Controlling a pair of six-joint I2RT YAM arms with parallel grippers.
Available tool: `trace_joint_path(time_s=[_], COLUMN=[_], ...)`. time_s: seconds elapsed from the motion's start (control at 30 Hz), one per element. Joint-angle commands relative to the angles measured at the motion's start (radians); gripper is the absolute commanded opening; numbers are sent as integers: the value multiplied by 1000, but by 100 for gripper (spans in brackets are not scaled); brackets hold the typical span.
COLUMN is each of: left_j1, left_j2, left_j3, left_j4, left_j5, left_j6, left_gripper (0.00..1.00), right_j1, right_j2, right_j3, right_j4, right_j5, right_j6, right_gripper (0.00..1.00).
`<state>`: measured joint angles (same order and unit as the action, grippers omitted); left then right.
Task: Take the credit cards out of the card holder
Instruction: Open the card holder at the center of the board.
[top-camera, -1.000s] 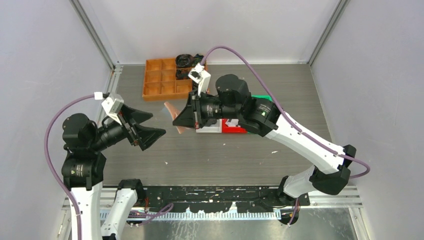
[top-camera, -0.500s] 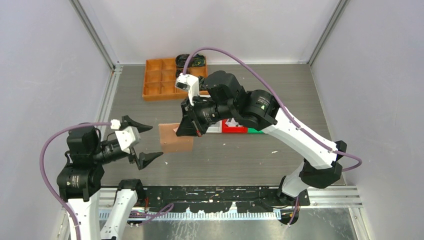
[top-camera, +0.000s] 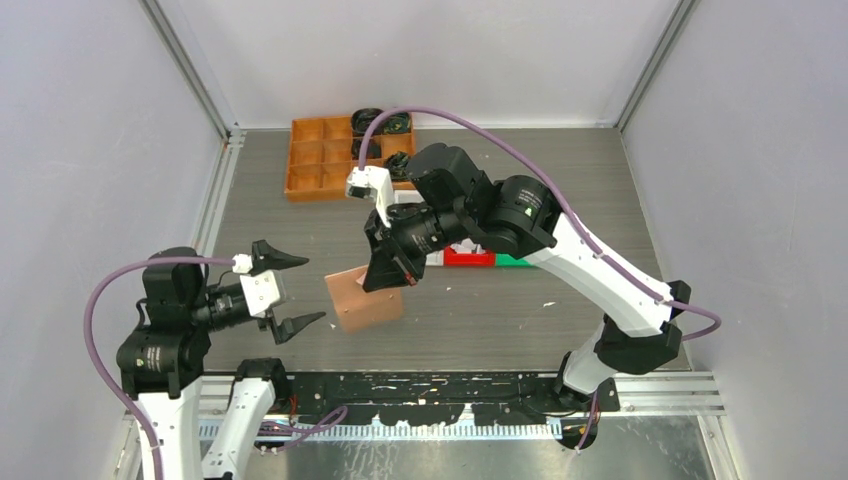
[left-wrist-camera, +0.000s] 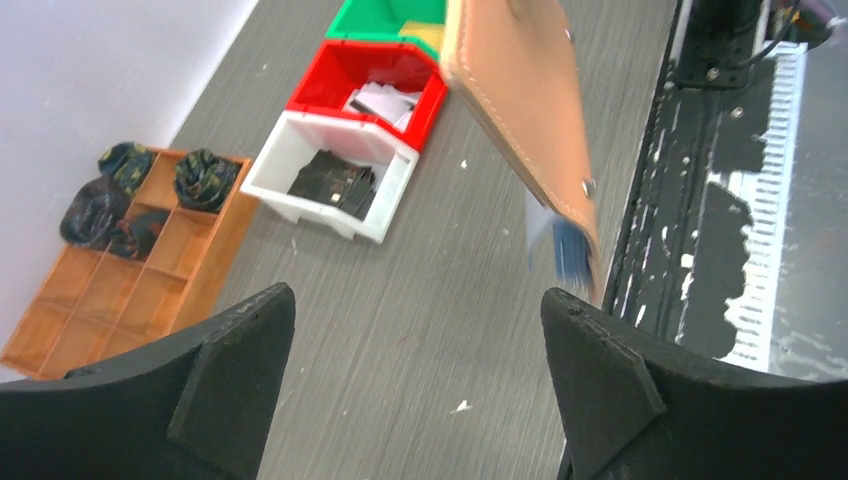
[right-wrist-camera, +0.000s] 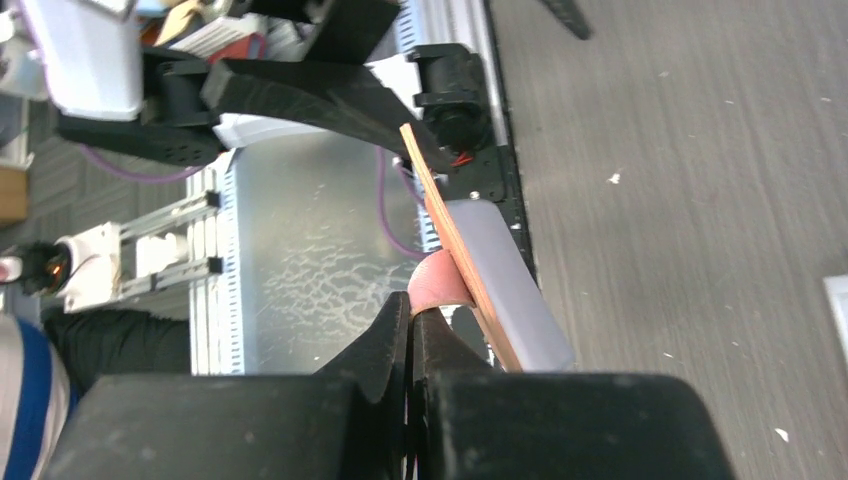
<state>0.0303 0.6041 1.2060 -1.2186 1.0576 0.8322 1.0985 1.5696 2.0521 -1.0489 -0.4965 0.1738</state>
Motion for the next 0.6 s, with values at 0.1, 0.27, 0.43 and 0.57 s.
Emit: trace_joint_path(time_s=[0.1,0.27,0.43,0.57], left_j1=[2,2,2,2], left_j2=[-57,-67,-77,-82], left_j3=[-34,-27,-22,-1], left_j4=[251,227,218,228], left_j5=[226,245,305,352], left_j6=[-296,-308,-383,-478], left_gripper=[92,88,88,99], right_j1=[40,59,76,95], right_j2=[23,53,71,118], right_j3=[81,112,123,159], right_j4=[0,-12,63,118], right_j5=[-214,-227,-303,-373], right_j6=[-65,-84,-60,-28], right_gripper=[1,1,1,1])
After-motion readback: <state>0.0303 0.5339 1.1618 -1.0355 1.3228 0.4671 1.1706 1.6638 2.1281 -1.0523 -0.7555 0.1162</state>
